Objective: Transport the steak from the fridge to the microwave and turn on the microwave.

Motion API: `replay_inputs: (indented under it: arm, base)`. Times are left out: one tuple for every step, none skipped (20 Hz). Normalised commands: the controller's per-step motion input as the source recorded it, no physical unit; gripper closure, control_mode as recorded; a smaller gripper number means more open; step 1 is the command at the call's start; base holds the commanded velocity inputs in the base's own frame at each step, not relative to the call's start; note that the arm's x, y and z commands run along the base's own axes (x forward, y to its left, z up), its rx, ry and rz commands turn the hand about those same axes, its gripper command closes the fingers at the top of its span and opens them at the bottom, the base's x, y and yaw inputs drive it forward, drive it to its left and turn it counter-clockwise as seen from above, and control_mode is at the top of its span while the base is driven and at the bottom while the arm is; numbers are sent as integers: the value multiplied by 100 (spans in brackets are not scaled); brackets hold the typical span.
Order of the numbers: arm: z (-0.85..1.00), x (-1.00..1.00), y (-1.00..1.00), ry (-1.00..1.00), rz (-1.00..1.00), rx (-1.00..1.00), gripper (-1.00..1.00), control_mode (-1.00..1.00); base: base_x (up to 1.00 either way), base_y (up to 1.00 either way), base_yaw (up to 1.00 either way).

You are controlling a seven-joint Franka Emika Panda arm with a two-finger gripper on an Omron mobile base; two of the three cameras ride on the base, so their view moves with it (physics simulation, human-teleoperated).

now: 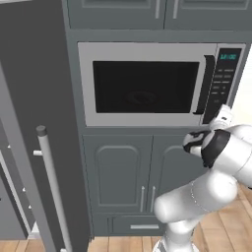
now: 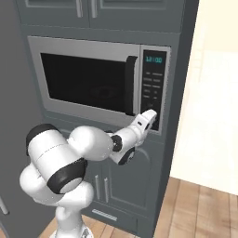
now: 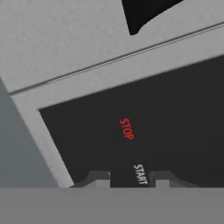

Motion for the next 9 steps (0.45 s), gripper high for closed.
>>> replay_inputs:
  arm:
    - [-18, 26, -18, 0, -7, 17, 100, -100]
    - [-8, 24, -23, 0, -3, 14, 100, -100]
    - [0, 10, -30, 0, 0, 14, 100, -100]
    - [0, 0, -35, -1, 0, 13, 100, -100]
    - [0, 0, -42, -3, 0, 15, 100, -100]
    - [0, -6, -51, -3, 0, 23, 100, -100]
    - [0, -9, -61, 0, 0, 30, 100, -100]
    - [0, -6, -64, 0, 0, 37, 100, -100]
    - [0, -2, -66, 2, 5, 40, 100, -100]
  base:
    - [0, 0, 0]
    - [0, 0, 0]
    - [0, 0, 0]
    - [0, 0, 0]
    - [0, 0, 0]
    - [0, 0, 0]
    - [0, 0, 0]
    - [0, 0, 0]
    - [0, 0, 0]
